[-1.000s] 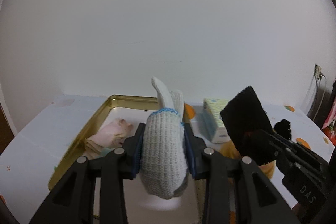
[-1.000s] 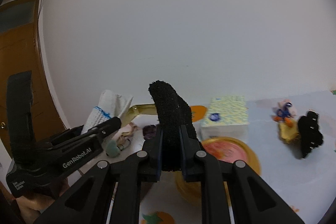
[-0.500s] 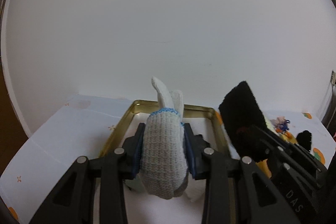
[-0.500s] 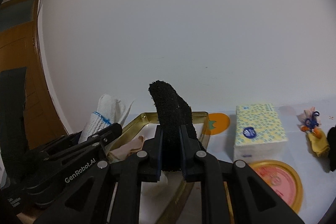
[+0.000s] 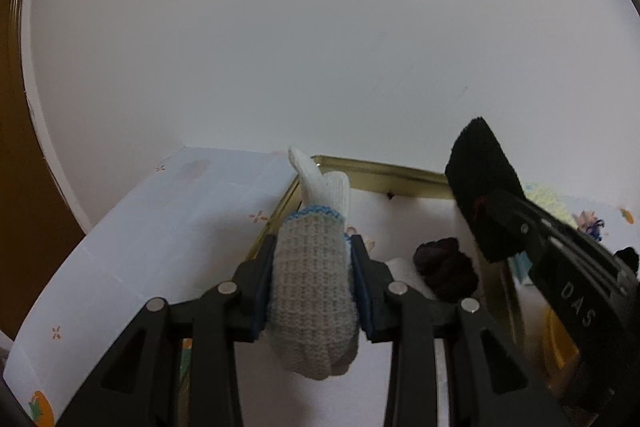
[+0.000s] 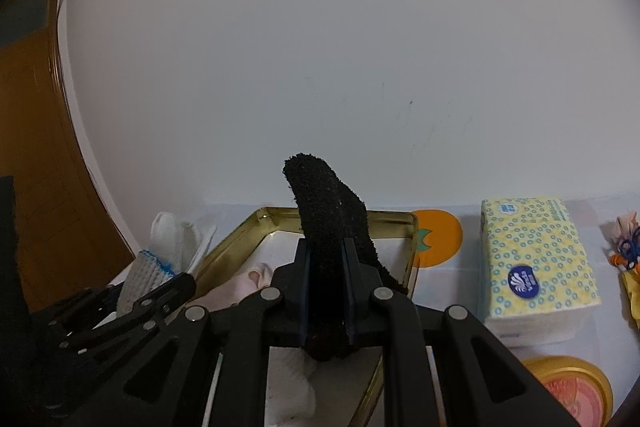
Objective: Organize soft objects
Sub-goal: 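Lower both gloves into the gold tray and open both tools, then withdraw both tools from the tray toward the yellow cloth and black scrunchie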
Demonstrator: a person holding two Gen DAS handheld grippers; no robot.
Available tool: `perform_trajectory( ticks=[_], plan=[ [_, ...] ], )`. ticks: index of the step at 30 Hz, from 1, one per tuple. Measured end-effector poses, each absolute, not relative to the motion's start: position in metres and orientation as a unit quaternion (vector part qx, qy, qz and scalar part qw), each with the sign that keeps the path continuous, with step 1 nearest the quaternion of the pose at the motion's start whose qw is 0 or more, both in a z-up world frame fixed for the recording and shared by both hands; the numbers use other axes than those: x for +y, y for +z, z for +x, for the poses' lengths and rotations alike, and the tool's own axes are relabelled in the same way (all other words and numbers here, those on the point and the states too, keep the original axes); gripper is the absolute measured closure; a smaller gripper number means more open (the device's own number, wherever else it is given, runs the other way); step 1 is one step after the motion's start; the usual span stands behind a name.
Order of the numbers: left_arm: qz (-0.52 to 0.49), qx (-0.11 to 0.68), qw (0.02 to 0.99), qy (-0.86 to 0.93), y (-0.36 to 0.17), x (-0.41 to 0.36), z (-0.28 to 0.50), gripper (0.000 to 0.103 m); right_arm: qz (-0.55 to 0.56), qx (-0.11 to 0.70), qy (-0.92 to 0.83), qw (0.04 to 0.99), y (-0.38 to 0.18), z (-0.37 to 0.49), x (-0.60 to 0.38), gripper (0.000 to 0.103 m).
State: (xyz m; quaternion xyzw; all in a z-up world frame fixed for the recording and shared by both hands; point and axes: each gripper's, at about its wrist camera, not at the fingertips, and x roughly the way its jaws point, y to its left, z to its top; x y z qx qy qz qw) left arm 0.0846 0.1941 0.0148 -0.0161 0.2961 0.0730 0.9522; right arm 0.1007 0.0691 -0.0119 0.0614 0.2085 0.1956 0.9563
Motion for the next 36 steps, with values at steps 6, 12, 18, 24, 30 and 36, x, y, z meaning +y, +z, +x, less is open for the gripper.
perform_trajectory(
  ticks=[6, 12, 18, 24, 30, 36],
  plan=[
    [-0.004, 0.311, 0.946, 0.091, 0.01, 0.192, 0.087, 0.069, 0.053, 0.226, 0.205, 0.951, -0.018, 0.12, 0.076, 0.087],
    [-0.018, 0.316, 0.943, 0.1, 0.013, 0.196, 0.085, 0.051, 0.045, 0.211, 0.223, 0.951, -0.021, 0.113, 0.076, 0.072],
    [-0.023, 0.281, 0.953, 0.111, 0.02, 0.197, 0.074, 0.004, 0.04, 0.122, 0.203, 0.971, -0.009, 0.082, 0.069, 0.019],
    [-0.011, 0.274, 0.955, 0.115, 0.013, 0.193, 0.068, 0.001, 0.031, 0.096, 0.188, 0.977, -0.012, 0.051, 0.063, 0.019],
    [0.018, 0.225, 0.966, 0.127, 0.016, 0.179, 0.055, 0.001, 0.02, 0.099, 0.178, 0.979, -0.016, 0.037, 0.054, 0.018],
    [-0.002, 0.188, 0.976, 0.112, 0.02, 0.177, 0.039, 0.001, 0.004, 0.075, 0.162, 0.984, -0.018, 0.023, 0.05, 0.018]
  ],
)
